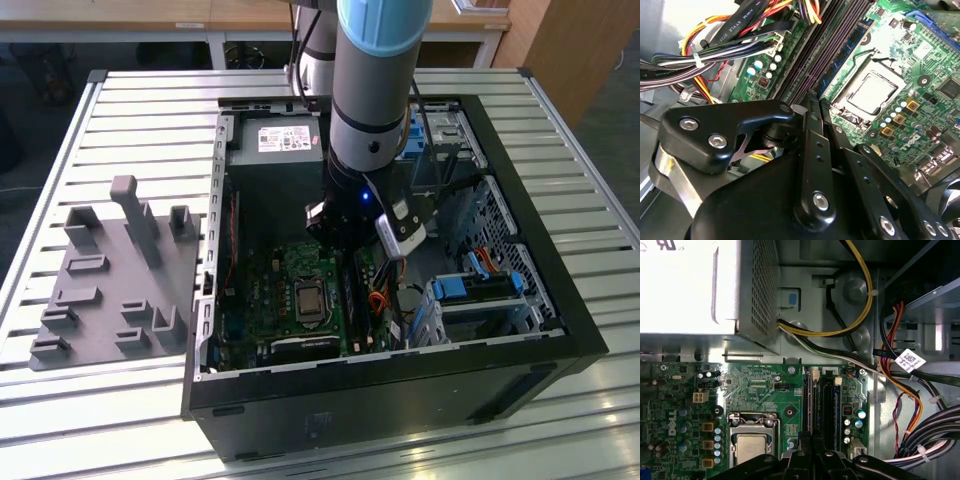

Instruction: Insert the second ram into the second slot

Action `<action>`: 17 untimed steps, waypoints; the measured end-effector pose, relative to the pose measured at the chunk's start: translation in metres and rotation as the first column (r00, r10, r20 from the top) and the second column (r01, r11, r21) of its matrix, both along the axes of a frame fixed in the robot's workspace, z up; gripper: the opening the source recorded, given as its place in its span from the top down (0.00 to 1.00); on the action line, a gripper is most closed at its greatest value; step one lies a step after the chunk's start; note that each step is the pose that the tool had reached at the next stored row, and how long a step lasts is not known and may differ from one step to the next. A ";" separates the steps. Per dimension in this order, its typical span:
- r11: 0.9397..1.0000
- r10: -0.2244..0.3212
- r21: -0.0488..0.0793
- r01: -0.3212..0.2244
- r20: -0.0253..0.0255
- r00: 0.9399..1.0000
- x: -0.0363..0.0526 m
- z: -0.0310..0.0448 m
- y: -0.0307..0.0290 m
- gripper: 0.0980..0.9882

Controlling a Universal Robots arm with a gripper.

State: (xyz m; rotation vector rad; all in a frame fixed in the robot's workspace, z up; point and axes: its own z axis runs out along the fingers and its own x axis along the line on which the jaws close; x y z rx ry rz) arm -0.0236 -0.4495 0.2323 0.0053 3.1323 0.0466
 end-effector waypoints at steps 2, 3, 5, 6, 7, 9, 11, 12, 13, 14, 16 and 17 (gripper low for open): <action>1.000 0.000 0.000 0.000 0.000 1.000 0.0000 -0.0001 0.0000 0.96; 1.000 0.000 0.000 0.000 0.000 1.000 0.0000 -0.0002 -0.0001 0.96; 1.000 0.000 0.000 0.000 0.000 1.000 0.0000 -0.0002 -0.0011 0.96; 1.000 0.000 0.000 0.000 0.000 1.000 0.0000 -0.0002 -0.0019 0.96; 1.000 0.000 -0.001 0.000 0.000 1.000 0.0001 -0.0002 -0.0032 0.96; 1.000 0.000 -0.001 0.000 0.000 1.000 0.0000 -0.0002 -0.0063 0.96; 1.000 0.000 -0.001 0.000 -0.001 1.000 0.0002 -0.0002 -0.0106 0.96; 1.000 0.000 -0.001 0.000 -0.001 1.000 0.0005 -0.0003 -0.0117 0.96; 1.000 0.000 -0.001 0.000 -0.001 1.000 0.0009 -0.0003 -0.0124 0.96; 1.000 0.002 -0.001 -0.002 -0.002 1.000 0.0013 -0.0005 -0.0125 0.96; 1.000 0.006 -0.001 -0.006 -0.007 1.000 0.0027 -0.0005 -0.0126 0.96; 1.000 0.006 -0.001 -0.006 -0.008 1.000 0.0041 -0.0005 -0.0126 0.96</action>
